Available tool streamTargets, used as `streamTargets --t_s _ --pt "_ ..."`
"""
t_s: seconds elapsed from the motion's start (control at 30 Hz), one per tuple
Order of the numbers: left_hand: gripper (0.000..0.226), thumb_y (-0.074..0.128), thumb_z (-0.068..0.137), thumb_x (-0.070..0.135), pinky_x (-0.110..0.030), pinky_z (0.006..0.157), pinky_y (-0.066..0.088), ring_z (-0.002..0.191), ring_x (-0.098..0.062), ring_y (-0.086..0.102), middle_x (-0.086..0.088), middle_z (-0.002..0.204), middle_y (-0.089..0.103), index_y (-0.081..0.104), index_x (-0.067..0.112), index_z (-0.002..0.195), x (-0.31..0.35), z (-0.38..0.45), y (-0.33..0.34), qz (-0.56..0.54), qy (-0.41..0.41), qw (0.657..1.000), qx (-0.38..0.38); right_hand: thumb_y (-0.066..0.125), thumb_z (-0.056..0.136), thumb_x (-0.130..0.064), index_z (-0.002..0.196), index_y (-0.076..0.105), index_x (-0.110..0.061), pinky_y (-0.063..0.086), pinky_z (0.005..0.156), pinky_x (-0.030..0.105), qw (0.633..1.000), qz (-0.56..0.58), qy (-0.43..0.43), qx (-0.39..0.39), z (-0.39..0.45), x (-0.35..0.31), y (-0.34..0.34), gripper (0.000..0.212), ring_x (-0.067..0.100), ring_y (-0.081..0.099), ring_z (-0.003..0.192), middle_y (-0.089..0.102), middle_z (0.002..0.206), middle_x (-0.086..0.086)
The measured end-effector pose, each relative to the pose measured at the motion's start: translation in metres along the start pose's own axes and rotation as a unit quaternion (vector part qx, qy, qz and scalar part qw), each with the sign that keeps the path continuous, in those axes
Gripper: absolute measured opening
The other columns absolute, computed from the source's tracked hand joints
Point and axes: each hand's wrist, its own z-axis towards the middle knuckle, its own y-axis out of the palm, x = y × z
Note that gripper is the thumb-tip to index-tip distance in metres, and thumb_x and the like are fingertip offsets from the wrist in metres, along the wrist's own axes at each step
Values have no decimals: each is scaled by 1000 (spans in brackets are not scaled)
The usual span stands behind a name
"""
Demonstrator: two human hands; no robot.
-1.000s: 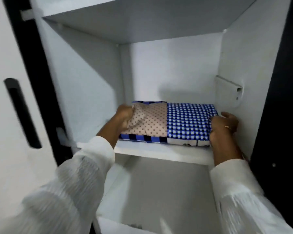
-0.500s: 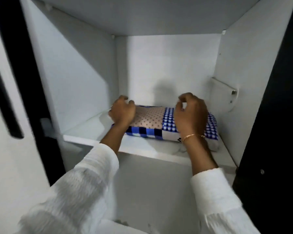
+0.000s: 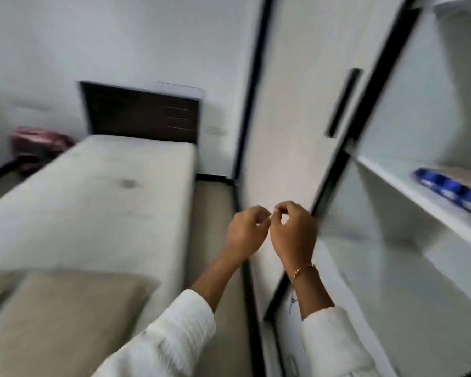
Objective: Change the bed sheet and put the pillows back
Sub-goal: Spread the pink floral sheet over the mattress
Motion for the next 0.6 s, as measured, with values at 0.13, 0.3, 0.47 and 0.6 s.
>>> streamTargets --t_s 0.13,0.3,0.47,0.6 --pt "21 53 90 20 -24 75 41 97 -24 61 -8 101 69 66 12 104 -68 -76 -118 97 -129 986 35 55 83 -6 83 67 -3 44 70 37 983 59 14 -175 -81 -77 60 12 37 61 87 69 88 18" --pt "29 54 91 25 -27 87 45 103 -21 60 -9 111 66 59 14 118 -124 -188 -235 116 -231 966 20 54 86 -8 90 68 -6 40 68 25 933 117 -22 -339 -190 -170 103 15 30 62 91 70 92 11" --pt "29 51 94 24 -29 89 46 106 -21 59 -7 115 65 57 14 120 -174 -316 -356 146 -298 940 72 53 88 -10 92 68 -5 41 71 25 891 173 -59 -415 -307 -294 130 17 29 62 95 70 96 12" --pt "28 50 93 20 -24 87 42 108 -19 58 -5 114 65 58 14 120 -194 -410 -470 191 -323 918 130 54 88 -11 93 67 -1 42 73 29 871 205 -92 -438 -403 -415 143 17 32 60 96 69 98 16"
